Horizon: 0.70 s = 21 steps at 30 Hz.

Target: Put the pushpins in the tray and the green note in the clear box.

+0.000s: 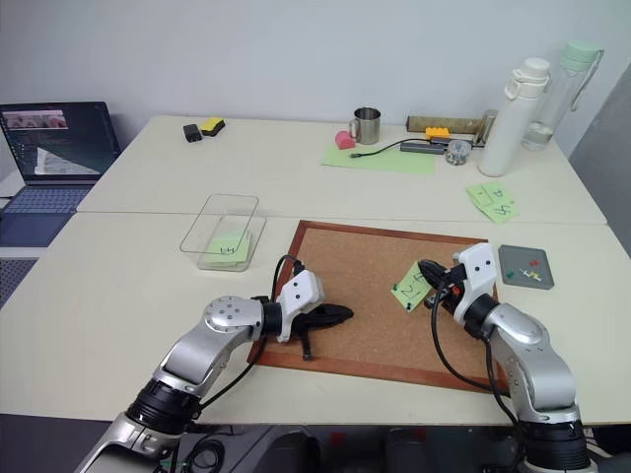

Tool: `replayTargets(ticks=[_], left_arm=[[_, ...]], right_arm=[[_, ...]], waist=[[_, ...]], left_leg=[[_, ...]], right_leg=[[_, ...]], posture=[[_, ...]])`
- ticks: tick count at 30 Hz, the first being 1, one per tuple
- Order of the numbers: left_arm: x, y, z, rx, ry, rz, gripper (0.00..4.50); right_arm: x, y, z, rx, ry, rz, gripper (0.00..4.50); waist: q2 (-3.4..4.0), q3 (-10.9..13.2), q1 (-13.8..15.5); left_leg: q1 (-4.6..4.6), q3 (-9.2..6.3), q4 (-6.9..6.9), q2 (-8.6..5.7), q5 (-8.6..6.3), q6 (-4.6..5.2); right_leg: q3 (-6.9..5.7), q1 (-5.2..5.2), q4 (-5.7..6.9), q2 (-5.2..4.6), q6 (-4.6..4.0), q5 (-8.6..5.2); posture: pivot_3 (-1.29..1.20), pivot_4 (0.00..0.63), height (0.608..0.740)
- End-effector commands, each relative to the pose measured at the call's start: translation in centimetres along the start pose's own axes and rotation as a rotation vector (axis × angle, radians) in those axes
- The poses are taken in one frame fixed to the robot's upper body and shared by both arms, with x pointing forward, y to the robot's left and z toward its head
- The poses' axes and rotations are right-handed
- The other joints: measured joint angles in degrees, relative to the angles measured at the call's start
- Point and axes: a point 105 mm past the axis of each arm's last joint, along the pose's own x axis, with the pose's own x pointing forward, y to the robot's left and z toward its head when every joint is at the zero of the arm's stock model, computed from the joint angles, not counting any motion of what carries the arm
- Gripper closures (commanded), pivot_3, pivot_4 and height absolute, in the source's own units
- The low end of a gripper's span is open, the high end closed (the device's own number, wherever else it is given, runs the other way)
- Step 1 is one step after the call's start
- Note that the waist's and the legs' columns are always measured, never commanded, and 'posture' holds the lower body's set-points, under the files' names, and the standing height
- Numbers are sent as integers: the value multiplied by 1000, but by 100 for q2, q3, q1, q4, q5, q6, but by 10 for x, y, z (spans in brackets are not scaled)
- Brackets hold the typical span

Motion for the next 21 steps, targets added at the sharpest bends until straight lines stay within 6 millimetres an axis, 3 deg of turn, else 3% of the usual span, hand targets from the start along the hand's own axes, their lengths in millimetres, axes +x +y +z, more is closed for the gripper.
replayTargets(ticks=[1, 13, 17, 21], left_arm=[[-2, 4, -14, -4, 71, 21, 4500], [0, 4, -14, -19, 75, 25, 4500], [-1, 5, -13, -22, 73, 31, 4500], [-1, 6, -12, -27, 66, 32, 4500]], right_arm=[[-4, 1, 25, -67, -66, 4, 4496], [-7, 6, 23, -111, -36, 32, 4496], [-16, -31, 43, -8, -140, -161, 4496], [-44, -100, 37, -27, -80, -492, 4496]], waist=[[0, 0, 0], [-2, -3, 0], [-2, -3, 2], [-3, -3, 5]], left_leg=[[0, 0, 0, 0, 0, 0], [13, 0, 0, -1, 0, 0], [14, -2, 0, 0, 0, 0], [15, 0, 0, -1, 0, 0]], right_leg=[[0, 0, 1, 0, 0, 0], [-1, 13, 1, 2, 0, 0], [-1, 13, 3, 1, 0, 0], [-1, 15, 4, -3, 0, 0]], posture=[[0, 150, 740], [0, 150, 740], [0, 150, 740], [0, 150, 740]])
